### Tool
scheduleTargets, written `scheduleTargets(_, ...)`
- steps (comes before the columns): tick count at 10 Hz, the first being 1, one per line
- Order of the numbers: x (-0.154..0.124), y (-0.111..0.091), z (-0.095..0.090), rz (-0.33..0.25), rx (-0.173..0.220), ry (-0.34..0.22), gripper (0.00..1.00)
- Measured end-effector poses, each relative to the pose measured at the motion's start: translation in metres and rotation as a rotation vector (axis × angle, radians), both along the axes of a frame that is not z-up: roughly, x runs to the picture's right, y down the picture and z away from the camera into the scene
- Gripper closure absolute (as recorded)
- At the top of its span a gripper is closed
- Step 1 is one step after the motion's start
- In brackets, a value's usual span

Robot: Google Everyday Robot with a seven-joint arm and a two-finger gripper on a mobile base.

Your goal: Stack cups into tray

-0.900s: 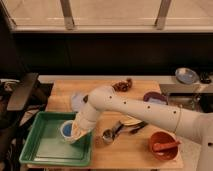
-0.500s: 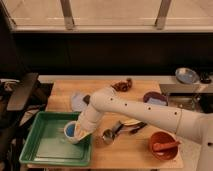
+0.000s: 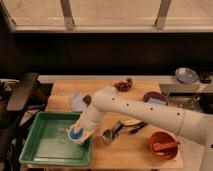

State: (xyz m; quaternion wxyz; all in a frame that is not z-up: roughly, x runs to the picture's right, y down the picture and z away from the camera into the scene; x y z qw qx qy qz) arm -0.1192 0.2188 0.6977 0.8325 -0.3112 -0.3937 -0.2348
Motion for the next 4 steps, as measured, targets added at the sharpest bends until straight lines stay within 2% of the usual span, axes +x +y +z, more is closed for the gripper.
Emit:
scheduleTargets(2, 0.009, -0.012, -0.007, 0.016, 0.031, 0.02, 0.2)
scheduleTargets(4, 0.025, -0.028, -0.016, 0.063, 0.062, 0.052, 0.2)
